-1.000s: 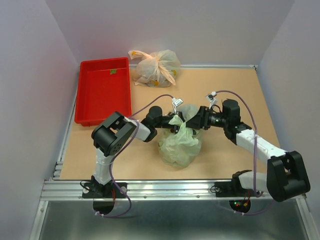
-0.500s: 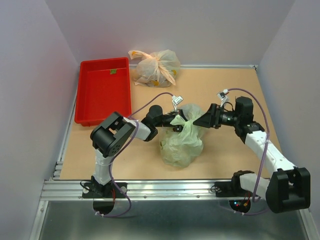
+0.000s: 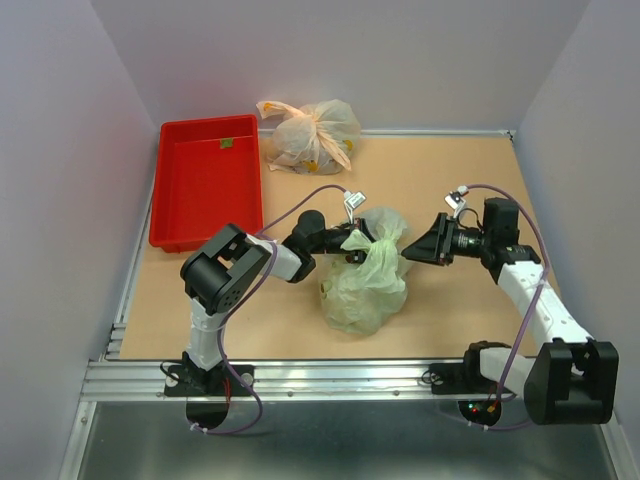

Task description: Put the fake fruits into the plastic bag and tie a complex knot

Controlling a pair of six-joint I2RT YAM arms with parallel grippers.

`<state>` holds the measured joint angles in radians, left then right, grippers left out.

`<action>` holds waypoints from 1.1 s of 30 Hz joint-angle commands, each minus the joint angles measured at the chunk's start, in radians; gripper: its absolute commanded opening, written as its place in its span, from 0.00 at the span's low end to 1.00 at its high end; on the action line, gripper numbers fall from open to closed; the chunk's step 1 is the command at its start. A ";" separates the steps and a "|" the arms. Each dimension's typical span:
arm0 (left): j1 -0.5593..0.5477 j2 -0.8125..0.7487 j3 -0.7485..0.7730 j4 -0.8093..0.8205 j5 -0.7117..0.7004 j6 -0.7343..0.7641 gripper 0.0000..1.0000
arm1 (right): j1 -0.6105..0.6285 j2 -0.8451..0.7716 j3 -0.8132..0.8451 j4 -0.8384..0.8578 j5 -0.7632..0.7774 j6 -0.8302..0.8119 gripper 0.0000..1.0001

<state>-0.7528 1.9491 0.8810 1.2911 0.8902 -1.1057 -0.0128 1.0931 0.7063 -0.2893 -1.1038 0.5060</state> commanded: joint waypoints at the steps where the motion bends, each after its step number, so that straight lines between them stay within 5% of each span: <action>1: -0.002 -0.049 0.030 0.229 0.012 0.003 0.00 | -0.006 0.011 0.004 -0.014 -0.007 0.025 0.44; 33: -0.019 -0.026 0.056 0.234 0.018 0.013 0.00 | 0.077 0.091 0.007 0.117 0.045 0.080 0.36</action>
<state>-0.7612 1.9491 0.8967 1.2903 0.8902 -1.1053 0.0483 1.1828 0.7059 -0.2466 -1.0531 0.5606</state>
